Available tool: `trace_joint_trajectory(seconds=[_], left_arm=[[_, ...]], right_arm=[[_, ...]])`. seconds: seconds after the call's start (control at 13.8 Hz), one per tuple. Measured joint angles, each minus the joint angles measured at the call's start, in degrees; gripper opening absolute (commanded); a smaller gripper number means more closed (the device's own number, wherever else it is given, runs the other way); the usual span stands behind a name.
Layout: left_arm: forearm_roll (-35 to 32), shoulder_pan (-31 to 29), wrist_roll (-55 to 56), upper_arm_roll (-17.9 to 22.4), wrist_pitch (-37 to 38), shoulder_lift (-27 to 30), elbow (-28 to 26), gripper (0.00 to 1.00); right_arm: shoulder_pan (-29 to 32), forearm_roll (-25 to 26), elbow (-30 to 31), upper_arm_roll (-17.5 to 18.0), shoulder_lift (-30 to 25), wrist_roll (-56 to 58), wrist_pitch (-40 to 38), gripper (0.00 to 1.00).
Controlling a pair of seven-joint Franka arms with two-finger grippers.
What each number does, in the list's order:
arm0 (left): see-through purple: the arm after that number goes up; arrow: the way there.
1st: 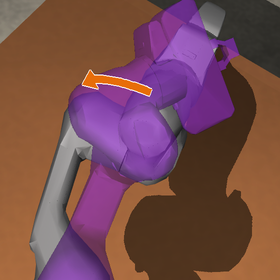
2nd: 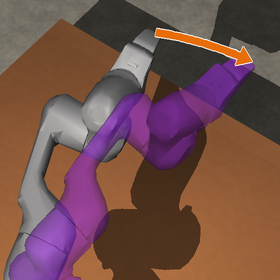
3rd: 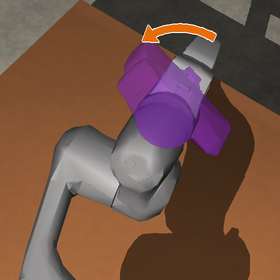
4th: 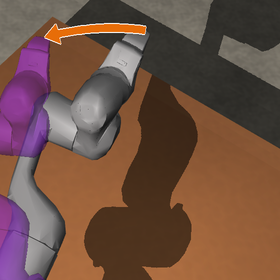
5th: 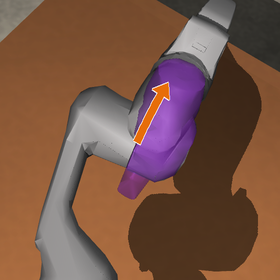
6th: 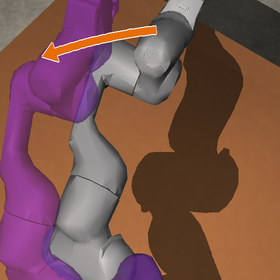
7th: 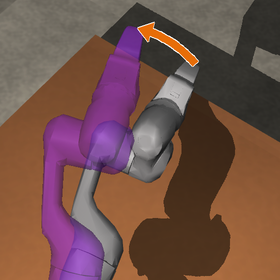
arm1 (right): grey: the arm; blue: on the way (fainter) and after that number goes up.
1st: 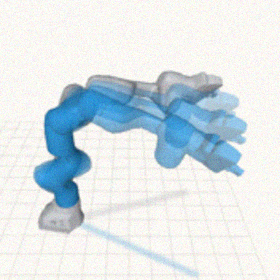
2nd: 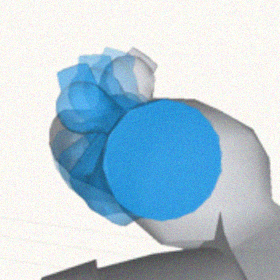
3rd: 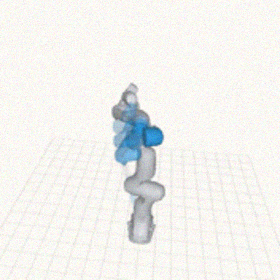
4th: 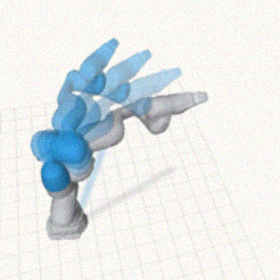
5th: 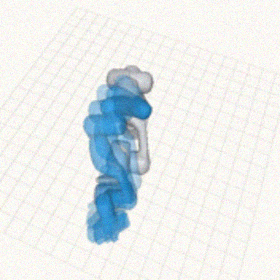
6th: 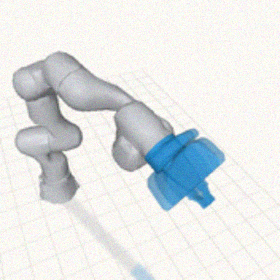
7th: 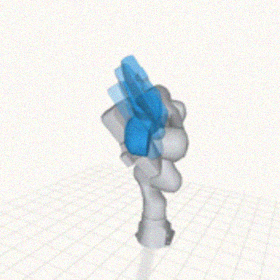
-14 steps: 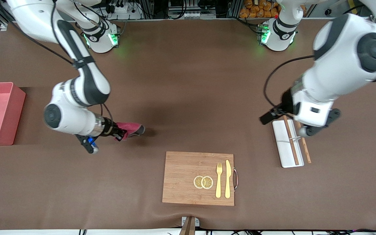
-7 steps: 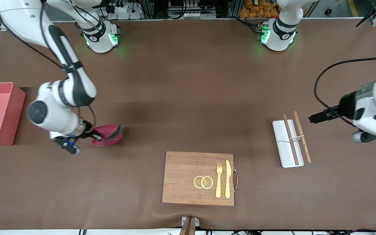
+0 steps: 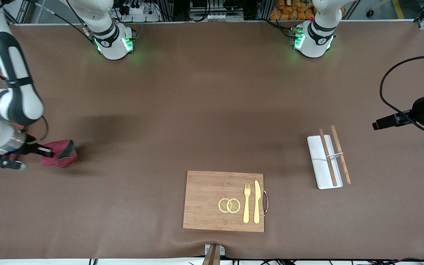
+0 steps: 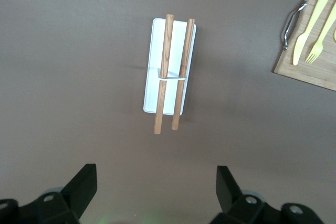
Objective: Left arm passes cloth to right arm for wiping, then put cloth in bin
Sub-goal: 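Wipe the cloth across the table with the right gripper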
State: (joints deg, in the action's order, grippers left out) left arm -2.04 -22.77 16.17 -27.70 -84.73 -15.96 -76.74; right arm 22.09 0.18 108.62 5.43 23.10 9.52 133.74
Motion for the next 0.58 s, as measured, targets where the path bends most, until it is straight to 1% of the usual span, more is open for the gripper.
trace_joint_trajectory(seconds=[0.07,0.14,0.29,0.43,0.58], left_arm=[[0.0,0.69,-0.48,0.77,0.31,1.08,-0.34,1.0],[0.0,2.57,-1.12,2.87,0.58,2.42,-0.81,1.0],[0.0,8.85,-3.8,9.75,0.91,4.99,-1.72,1.0],[0.0,15.75,-5.76,16.96,1.55,7.31,-2.69,1.0],[0.01,20.69,-6.23,22.05,1.72,9.59,-4.57,1.0]], right_arm=[[1.72,0.89,-0.69,0.01,-0.01,4.0,0.25,0.0],[2.91,2.81,-1.66,0.01,-0.03,6.84,0.3,0.0],[3.52,5.79,-2.73,0.08,-0.03,7.92,0.21,0.0],[3.2,6.04,-2.33,0.81,0.55,6.14,0.07,0.0],[1.18,6.12,-1.13,1.53,2.2,1.23,3.17,0.0]])
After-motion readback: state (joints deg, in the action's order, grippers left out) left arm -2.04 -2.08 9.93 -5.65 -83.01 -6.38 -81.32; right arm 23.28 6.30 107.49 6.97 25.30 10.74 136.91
